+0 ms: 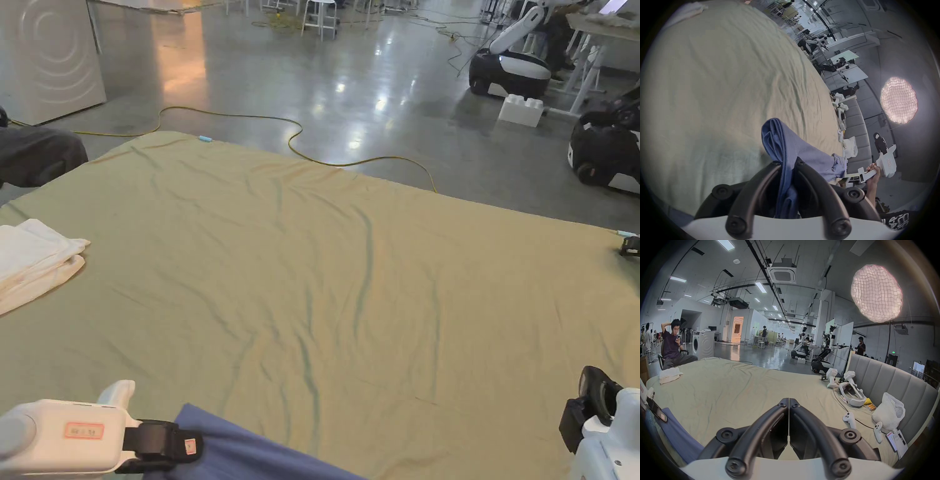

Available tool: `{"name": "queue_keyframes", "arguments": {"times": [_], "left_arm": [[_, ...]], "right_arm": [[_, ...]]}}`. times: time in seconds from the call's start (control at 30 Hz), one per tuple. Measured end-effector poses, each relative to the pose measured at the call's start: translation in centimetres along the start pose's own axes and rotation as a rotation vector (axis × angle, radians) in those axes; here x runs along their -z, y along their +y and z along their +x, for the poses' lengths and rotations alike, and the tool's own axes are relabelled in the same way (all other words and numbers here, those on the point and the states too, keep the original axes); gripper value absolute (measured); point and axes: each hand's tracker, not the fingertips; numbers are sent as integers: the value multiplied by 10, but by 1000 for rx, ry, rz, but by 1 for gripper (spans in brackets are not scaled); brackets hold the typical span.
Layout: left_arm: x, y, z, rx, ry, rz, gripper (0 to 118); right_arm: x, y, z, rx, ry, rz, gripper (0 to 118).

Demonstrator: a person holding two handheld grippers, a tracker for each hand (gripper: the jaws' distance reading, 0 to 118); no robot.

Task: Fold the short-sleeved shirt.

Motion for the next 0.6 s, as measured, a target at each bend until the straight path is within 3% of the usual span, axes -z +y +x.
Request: {"name": "queue_keyframes", "arguments": {"times": [0.33, 0.47, 0.6], "left_arm": [[-77, 14, 27, 49, 274, 72, 11], [-79, 7, 53, 62, 256, 64, 11], [-63, -2, 88, 67, 114, 32, 11]], "right_arm": [[4, 1, 9, 13, 1, 10, 1], [7, -2, 8, 26, 9, 4, 1], [7, -4, 7, 42, 18, -6, 1]]}}
